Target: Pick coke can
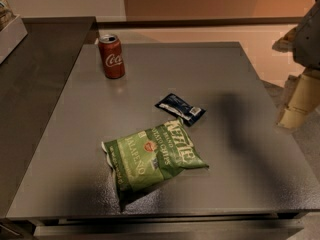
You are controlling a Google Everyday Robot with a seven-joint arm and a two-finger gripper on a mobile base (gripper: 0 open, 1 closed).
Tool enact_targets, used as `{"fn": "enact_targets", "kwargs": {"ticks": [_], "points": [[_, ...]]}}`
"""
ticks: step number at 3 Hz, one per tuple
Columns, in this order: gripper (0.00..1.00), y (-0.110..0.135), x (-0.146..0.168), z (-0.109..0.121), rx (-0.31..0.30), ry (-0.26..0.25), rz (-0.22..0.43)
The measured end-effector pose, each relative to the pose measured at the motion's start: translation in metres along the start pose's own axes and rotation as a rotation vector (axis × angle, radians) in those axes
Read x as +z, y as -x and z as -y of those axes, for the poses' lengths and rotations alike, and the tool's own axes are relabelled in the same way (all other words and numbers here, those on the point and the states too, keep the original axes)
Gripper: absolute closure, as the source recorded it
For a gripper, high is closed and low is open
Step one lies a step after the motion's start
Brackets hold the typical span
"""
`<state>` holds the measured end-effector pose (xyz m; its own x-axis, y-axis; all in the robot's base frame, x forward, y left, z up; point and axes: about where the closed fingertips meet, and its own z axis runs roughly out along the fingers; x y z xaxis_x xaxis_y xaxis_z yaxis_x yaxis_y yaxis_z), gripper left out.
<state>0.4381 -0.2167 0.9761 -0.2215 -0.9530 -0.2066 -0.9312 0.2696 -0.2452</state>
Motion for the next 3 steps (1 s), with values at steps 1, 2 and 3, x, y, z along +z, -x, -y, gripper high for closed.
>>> {"fn": "enact_targets", "kwargs": {"ticks": [1,2,3], "points": [[0.0,0.0,0.0,0.0,0.0,0.0,0.0],[0.0,0.002,0.0,0.002,0.016,-0.007,0.005],[0.0,0.014,0.005,0.011,0.051,-0.028,0.022]]}}
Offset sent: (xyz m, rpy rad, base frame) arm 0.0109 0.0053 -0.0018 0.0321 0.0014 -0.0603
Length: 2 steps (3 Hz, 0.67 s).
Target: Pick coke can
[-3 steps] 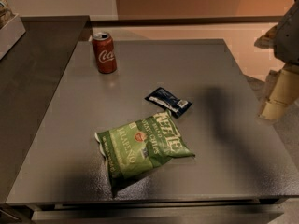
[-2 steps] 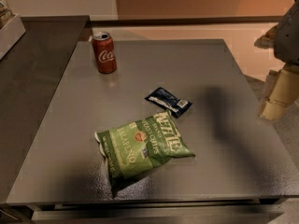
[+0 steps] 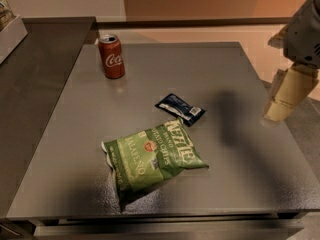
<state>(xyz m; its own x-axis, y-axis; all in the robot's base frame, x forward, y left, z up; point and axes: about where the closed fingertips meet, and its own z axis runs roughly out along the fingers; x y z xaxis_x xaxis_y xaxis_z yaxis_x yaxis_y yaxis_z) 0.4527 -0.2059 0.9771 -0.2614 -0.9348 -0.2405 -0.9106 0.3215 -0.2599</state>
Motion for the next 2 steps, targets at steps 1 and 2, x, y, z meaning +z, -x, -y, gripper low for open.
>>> {"fn": "enact_targets", "kwargs": {"ticks": [1,2], "points": [[0.0,0.02,0.012,0.013,0.013,-0.02,0.031],[0.0,0.041,0.03,0.031,0.048,-0.048,0.087]]}}
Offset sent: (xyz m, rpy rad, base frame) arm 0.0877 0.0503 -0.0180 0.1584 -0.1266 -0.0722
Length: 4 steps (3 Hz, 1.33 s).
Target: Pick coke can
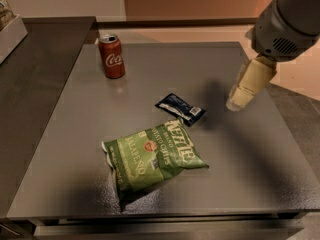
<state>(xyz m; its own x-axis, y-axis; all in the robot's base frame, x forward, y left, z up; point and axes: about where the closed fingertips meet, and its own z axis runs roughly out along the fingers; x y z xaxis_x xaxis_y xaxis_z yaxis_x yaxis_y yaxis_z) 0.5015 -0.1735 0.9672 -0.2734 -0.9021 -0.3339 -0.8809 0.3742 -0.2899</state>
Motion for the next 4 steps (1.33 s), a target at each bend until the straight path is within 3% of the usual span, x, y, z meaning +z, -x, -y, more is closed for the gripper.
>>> {"fn": "enact_targets", "kwargs": {"ticks": [2,4], "points": [[0.0,0.041,0.044,0.043,0.136,-0.044,0.126],[0.0,0.084,0.08,0.084,0.201,-0.079,0.253]]}}
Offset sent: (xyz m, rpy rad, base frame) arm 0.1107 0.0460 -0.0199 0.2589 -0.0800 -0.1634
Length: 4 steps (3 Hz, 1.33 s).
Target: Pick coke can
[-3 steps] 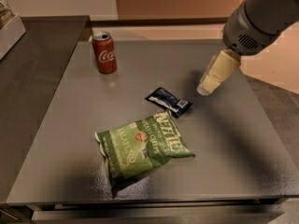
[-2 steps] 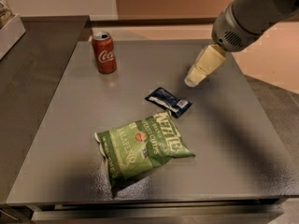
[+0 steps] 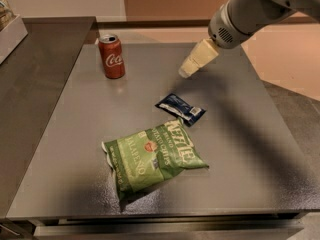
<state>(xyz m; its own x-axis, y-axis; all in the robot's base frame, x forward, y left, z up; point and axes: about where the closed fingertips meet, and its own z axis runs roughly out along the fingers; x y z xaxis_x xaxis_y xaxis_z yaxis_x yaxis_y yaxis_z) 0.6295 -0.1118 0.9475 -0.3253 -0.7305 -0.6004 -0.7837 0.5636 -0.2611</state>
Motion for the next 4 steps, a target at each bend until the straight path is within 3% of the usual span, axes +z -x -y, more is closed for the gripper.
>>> {"fn": "enact_targets", "kwargs": {"ticks": [1,2,4], "points": [[0.0,0.02,0.026,0.013,0.017,-0.001,0.054],[0.0,0.042,0.053,0.015,0.019,0.039,0.107],[0.0,0.087,0.098,-0.008,-0.009,0.181,0.192]]}}
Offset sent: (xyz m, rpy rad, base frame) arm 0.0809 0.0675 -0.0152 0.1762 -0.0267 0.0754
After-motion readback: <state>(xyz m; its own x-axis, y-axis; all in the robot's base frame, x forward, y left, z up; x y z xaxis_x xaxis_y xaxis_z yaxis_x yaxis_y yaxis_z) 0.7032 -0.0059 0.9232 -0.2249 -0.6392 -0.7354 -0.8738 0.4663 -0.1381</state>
